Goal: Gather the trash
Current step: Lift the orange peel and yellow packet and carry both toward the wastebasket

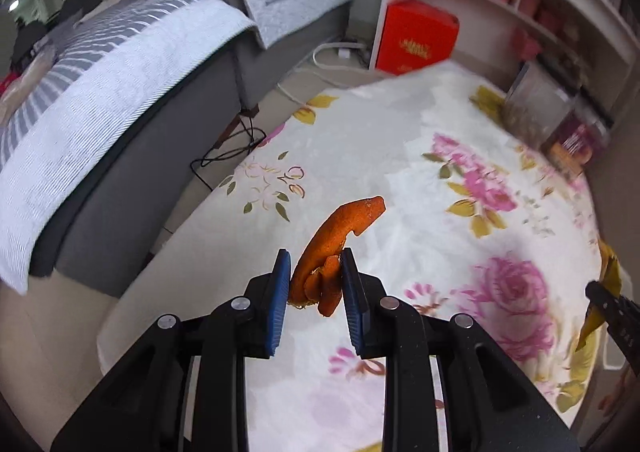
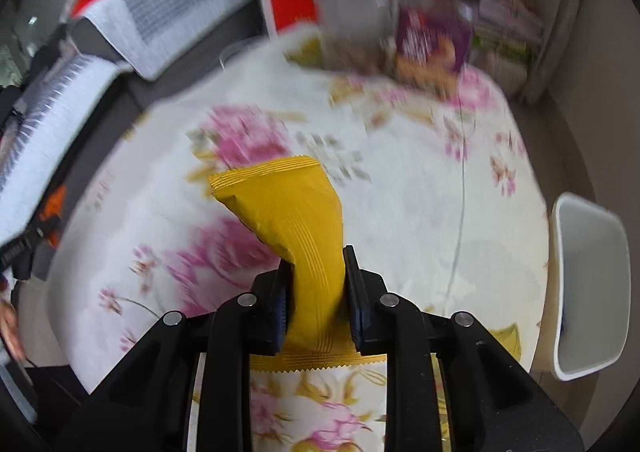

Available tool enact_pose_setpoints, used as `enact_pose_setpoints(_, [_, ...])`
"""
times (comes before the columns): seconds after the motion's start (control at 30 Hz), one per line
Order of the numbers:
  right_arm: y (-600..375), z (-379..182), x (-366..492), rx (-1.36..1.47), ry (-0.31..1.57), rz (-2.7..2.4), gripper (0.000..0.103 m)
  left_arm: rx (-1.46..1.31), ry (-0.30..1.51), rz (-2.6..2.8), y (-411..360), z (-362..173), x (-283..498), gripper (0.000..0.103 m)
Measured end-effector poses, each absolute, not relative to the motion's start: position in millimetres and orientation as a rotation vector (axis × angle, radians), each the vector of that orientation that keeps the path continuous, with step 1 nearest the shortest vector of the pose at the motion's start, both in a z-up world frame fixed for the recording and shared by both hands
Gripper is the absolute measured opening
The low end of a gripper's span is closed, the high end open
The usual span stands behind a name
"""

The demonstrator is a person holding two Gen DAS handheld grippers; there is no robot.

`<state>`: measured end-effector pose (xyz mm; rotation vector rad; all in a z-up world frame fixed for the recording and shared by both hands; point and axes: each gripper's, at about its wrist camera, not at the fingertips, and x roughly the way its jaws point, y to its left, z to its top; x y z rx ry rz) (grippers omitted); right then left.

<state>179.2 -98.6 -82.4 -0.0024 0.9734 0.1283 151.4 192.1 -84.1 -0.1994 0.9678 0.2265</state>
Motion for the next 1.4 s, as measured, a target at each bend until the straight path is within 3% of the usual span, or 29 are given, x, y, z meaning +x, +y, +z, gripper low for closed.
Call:
enact_pose_setpoints(0.37, [-80.8, -12.1, 139.9, -0.052, 0.597, 0.093, 0.023, -0.15, 0.655, 0.215, 133.8, -26.5, 111.8, 0.026])
enact_pose_setpoints(0.6, [-86.6, 9.6, 126.7, -0.054, 0.48, 0.054, 0.023, -0.11, 0.509, 0.185, 104.2, 11.7, 100.2, 0.026])
enact_pose_setpoints(1.4, [-130.6, 26.1, 112.2, -0.007, 0.404, -0.031, 0.024, -0.098, 0.482, 0.055, 40.9, 22.7, 107.3, 0.027])
